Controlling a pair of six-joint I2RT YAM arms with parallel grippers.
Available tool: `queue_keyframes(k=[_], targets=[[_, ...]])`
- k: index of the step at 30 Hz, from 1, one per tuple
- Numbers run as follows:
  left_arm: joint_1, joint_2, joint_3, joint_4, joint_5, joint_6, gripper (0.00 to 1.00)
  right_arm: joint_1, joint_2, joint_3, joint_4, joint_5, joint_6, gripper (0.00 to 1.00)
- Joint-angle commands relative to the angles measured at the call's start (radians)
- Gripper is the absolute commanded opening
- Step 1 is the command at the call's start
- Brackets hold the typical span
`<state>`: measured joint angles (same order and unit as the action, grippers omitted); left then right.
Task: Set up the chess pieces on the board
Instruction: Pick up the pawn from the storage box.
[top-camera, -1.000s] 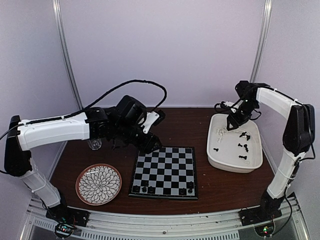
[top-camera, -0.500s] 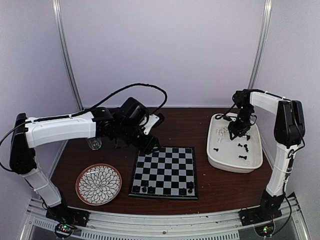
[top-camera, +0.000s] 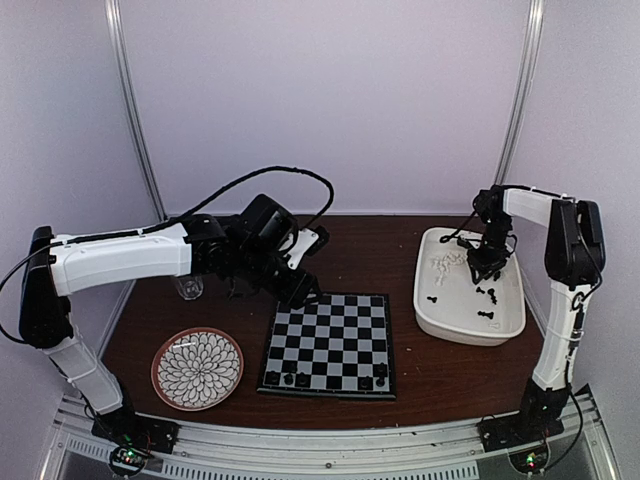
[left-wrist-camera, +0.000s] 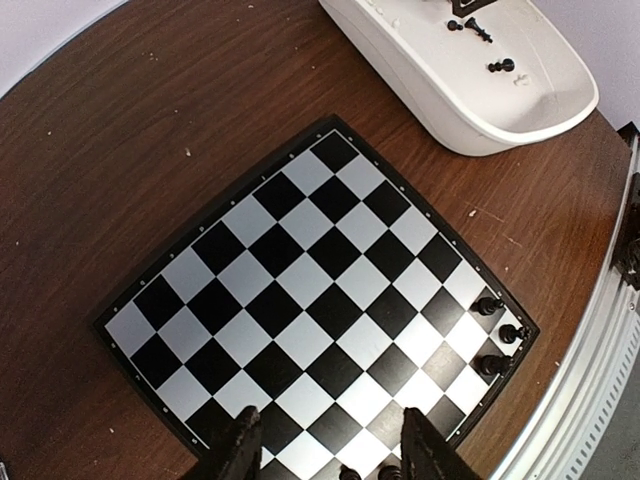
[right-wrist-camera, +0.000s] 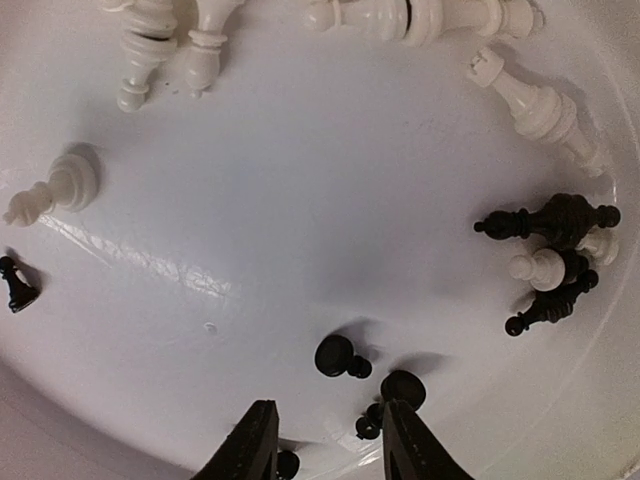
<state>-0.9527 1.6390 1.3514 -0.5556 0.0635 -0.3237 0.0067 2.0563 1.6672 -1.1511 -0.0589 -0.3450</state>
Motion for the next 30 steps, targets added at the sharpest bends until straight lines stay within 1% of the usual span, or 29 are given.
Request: queue_keyframes(k=[1,6,16,22,30], targets=[[0.004,-0.005,-0.01,0.025,0.017,-0.011,0.48,-0.02,0.041,0.017,0.026,0.023,-0.012,0.39],[0.003,-0.007,-0.014,0.022,0.018,-0.011,0.48,-0.025,0.083,0.051,0.025,0.051,-0.01,0.38],[0.004,-0.003,-0.021,0.019,0.025,-0.014,0.48,-0.028,0.105,0.045,0.032,0.028,-0.02,0.3],[0.003,-0.004,-0.021,0.02,0.028,-0.012,0.48,-0.028,0.102,0.032,0.014,-0.001,-0.03,0.33],[0.004,-0.002,-0.023,0.02,0.035,-0.014,0.48,-0.028,0.126,0.021,0.008,0.007,-0.03,0.31]])
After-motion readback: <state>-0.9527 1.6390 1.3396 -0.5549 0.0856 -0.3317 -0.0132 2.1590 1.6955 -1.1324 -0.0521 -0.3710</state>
